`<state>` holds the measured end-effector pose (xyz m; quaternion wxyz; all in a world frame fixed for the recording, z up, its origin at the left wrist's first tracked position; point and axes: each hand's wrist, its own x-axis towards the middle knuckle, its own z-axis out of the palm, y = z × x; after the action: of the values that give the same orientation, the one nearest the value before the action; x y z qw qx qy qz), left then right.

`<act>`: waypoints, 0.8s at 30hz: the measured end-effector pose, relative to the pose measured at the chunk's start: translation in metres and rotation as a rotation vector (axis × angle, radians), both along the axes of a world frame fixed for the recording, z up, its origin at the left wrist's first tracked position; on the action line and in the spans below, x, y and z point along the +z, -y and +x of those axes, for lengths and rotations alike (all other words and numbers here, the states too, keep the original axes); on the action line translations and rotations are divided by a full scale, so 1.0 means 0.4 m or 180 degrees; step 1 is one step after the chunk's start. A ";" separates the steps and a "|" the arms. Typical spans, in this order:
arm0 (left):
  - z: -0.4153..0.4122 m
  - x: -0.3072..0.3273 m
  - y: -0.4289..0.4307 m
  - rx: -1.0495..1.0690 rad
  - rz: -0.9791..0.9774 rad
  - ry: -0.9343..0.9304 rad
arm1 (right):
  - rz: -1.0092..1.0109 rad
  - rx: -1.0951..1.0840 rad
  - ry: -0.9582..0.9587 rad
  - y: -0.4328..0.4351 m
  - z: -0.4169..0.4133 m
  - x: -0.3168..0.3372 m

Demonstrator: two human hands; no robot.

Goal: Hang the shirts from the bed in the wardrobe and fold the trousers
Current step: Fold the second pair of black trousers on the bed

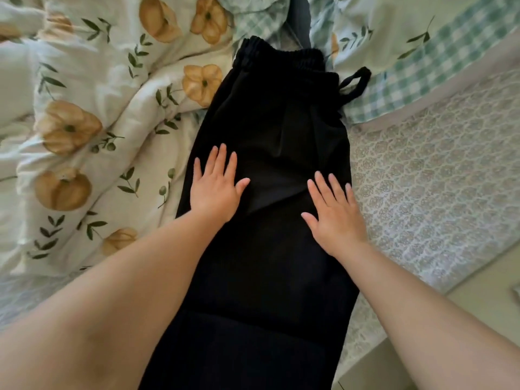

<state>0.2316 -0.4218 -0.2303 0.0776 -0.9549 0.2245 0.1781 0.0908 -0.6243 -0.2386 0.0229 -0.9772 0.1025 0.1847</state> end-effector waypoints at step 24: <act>-0.491 0.079 -0.533 -0.1689 0.0199 -0.1045 | 0.0559 0.0143 -0.0495 -0.403 -0.526 0.140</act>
<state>0.0354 -0.2086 -0.1987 0.1134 -0.8186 0.4698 0.3104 -0.1197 -0.4632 -0.1827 0.0963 -0.9562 0.0655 0.2686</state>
